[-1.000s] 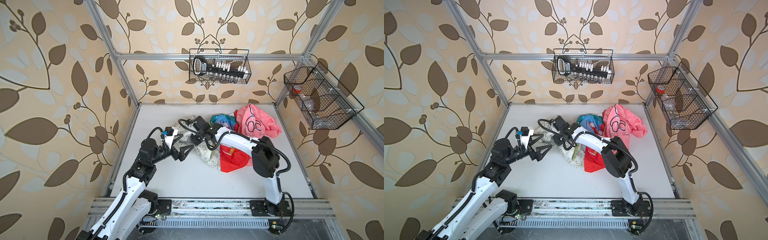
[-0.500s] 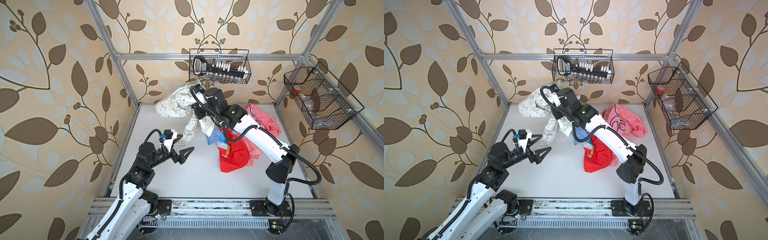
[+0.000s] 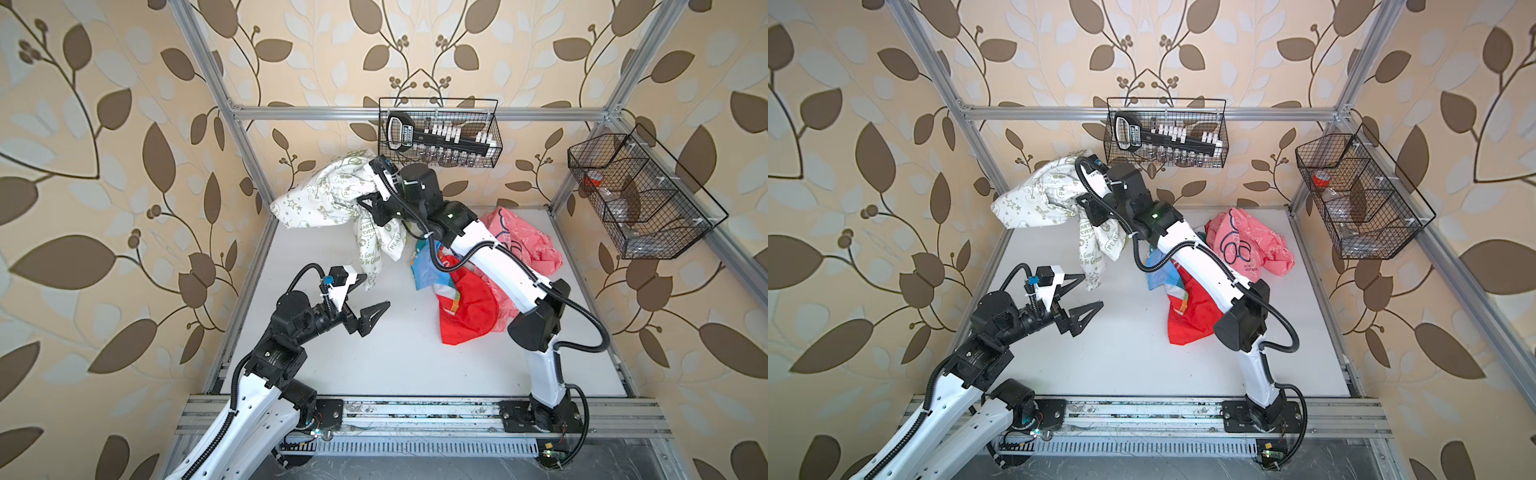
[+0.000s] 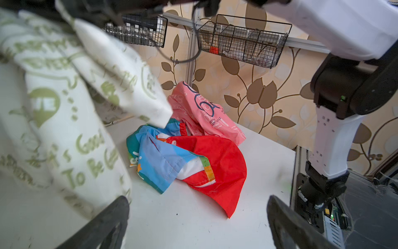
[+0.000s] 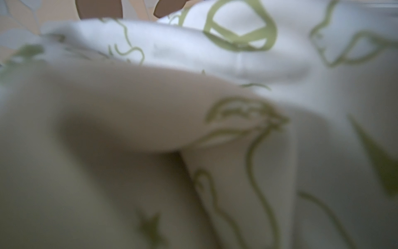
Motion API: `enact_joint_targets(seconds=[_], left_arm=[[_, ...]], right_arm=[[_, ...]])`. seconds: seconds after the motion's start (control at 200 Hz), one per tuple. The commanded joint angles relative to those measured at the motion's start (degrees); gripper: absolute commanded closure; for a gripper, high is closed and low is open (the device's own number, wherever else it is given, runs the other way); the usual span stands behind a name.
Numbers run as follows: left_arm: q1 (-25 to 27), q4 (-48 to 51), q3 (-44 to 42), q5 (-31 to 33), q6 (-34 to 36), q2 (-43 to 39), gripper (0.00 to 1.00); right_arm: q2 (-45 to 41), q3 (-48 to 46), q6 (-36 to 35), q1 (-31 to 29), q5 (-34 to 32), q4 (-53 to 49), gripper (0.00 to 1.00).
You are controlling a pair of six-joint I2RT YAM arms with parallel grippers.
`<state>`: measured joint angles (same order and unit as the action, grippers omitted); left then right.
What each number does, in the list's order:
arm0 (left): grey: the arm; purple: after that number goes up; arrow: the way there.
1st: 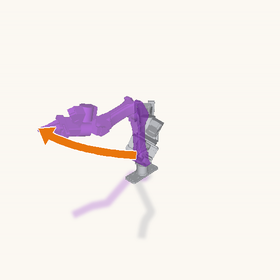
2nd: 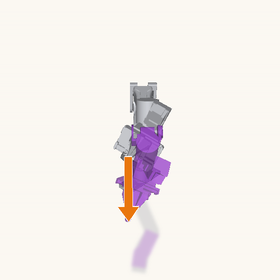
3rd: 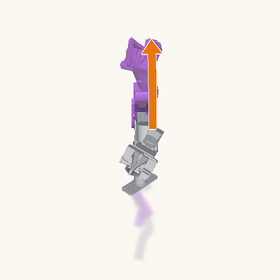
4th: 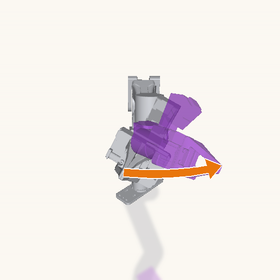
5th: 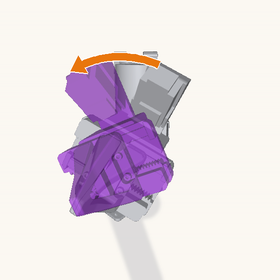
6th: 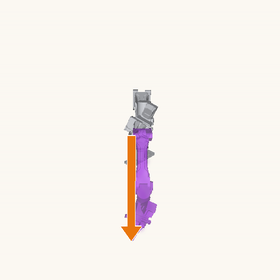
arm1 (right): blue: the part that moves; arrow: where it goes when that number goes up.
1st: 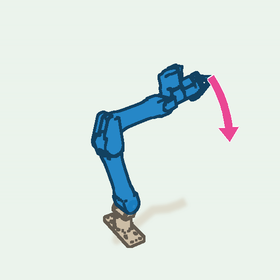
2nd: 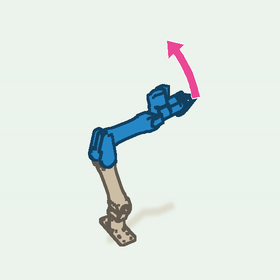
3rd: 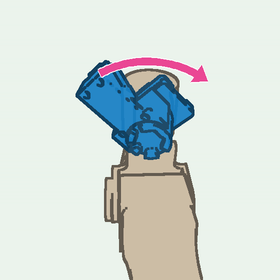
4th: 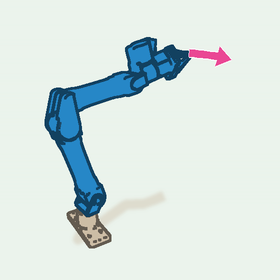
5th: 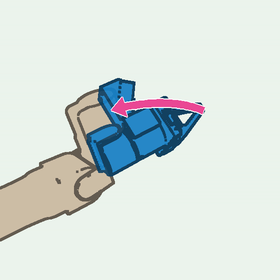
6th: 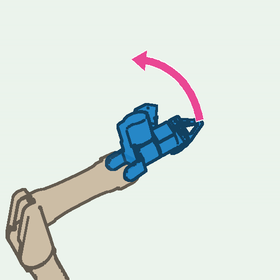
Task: Pick out a specific cloth from the pile
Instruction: 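Lower the cream cloth onto the table farther from the robot and release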
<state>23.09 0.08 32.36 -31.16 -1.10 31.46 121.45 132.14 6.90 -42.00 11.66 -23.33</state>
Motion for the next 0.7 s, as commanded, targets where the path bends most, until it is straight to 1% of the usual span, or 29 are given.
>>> enact_joint_targets(seconds=[0.0, 0.075, 0.145, 0.205, 0.365, 0.485, 0.695], left_arm=[[1.5, 1.2, 2.8, 2.6, 2.6, -1.7, 0.01], [2.6, 2.0, 2.9, 3.8, 3.3, -2.2, 0.01], [3.1, 2.4, 3.1, 4.4, 4.0, -2.4, 0.01], [3.3, 2.6, 3.1, 4.9, 4.1, -2.4, 0.01], [3.5, 2.7, 3.1, 5.0, 4.4, -2.1, 0.01], [3.5, 2.7, 3.1, 5.1, 4.7, -2.0, 0.01], [3.5, 2.6, 2.8, 5.2, 4.8, -1.9, 0.01]], right_arm=[[5.7, 2.4, 5.3, 1.2, 11.0, 9.1, 1.00], [9.8, 3.6, 7.8, 1.3, 16.1, 11.5, 1.00], [13.4, 3.3, 11.8, 1.2, 20.7, 14.4, 1.00], [16.3, 3.4, 13.0, 0.5, 23.6, 15.2, 1.00], [21.2, -1.8, 17.4, -1.1, 31.4, 23.5, 1.00], [25.8, -1.0, 18.1, -3.1, 32.8, 24.2, 1.00], [34.3, 1.6, 20.5, -3.6, 30.2, 25.7, 1.00]])
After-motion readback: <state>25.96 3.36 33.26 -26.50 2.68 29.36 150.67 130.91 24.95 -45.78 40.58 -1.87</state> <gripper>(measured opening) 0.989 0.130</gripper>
